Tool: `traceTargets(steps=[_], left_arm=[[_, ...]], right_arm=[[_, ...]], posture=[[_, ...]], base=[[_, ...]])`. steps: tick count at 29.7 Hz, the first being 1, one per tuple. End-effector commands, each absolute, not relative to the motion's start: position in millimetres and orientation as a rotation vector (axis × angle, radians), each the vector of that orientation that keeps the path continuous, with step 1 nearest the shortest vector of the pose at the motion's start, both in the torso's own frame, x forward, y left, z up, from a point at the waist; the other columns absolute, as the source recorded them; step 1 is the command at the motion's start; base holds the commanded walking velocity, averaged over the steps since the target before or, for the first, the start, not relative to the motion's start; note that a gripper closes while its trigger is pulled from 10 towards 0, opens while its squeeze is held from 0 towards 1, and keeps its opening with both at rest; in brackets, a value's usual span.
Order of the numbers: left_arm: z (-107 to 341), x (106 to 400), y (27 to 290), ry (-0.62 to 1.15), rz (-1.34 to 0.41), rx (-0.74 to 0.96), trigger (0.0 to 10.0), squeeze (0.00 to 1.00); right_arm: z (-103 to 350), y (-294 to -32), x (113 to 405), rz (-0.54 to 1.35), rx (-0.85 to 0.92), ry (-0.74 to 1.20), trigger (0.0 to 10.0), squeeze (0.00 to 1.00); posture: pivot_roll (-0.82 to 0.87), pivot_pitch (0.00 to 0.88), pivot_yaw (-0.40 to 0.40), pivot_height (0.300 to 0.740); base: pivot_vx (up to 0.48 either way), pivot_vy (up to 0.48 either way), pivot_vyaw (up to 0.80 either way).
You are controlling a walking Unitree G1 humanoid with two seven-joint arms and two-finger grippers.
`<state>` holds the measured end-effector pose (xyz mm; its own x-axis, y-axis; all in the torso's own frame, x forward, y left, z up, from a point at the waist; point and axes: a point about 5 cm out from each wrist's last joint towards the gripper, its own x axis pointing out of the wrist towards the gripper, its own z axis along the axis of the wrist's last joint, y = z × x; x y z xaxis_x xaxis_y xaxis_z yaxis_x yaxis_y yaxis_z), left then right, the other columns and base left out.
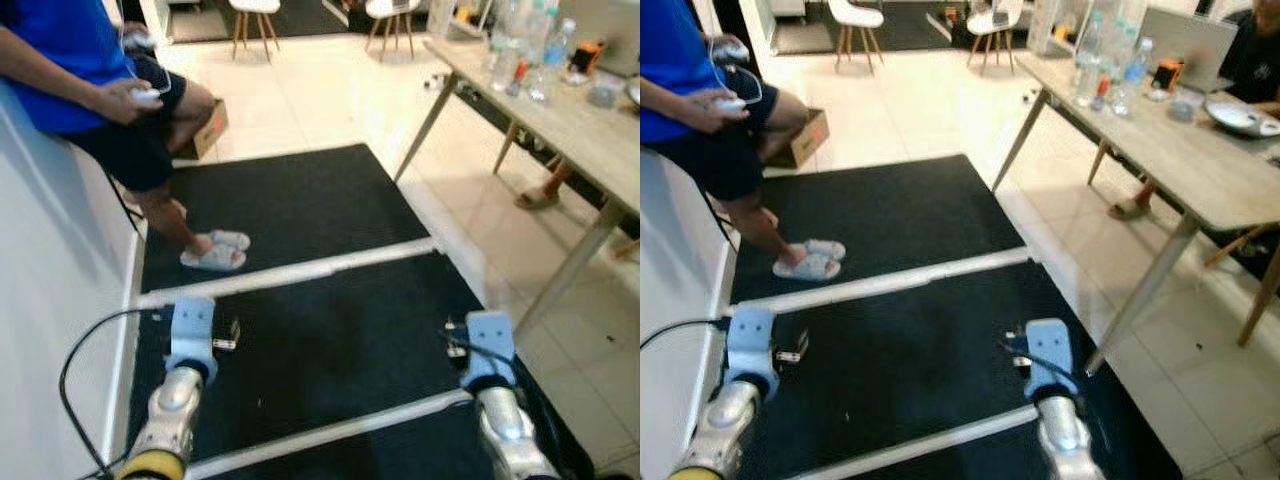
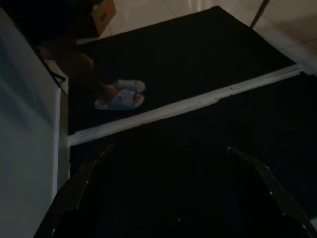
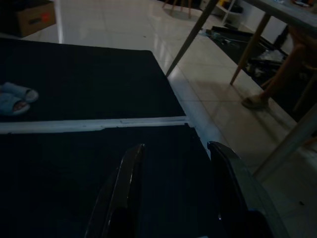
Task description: Restocking fridge
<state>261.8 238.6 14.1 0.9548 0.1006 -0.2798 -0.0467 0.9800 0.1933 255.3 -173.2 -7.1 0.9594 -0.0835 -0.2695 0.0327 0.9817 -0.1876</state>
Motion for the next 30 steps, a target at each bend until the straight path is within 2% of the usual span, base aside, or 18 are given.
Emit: traceTargets(steps=[1, 10, 30], left_arm=[[13.3, 262.3, 236.4, 0.3, 0.067, 0.184, 10.0, 0.0], [12.8, 262.7, 236.3, 0.304, 0.066, 0.183, 10.0, 0.0], [12.8, 263.3, 235.5, 0.305, 0.063, 0.182, 10.0, 0.0]], right_arm=[[-7.4, -173.7, 255.7, -0.061, -0.176, 0.289, 10.0, 0.09], [-7.4, -174.0, 256.1, -0.062, -0.173, 0.292, 10.0, 0.09], [-7.5, -174.4, 256.7, -0.06, -0.173, 0.299, 10.0, 0.09]], posture=[[0.02, 0.0, -0.02, 0.74], [0.02, 0.0, -0.021, 0.74], [0.02, 0.0, -0.022, 0.74]], base=[[0.315, 0.0, 0.0], [0.319, 0.0, -0.23], [0.317, 0.0, -0.63]])
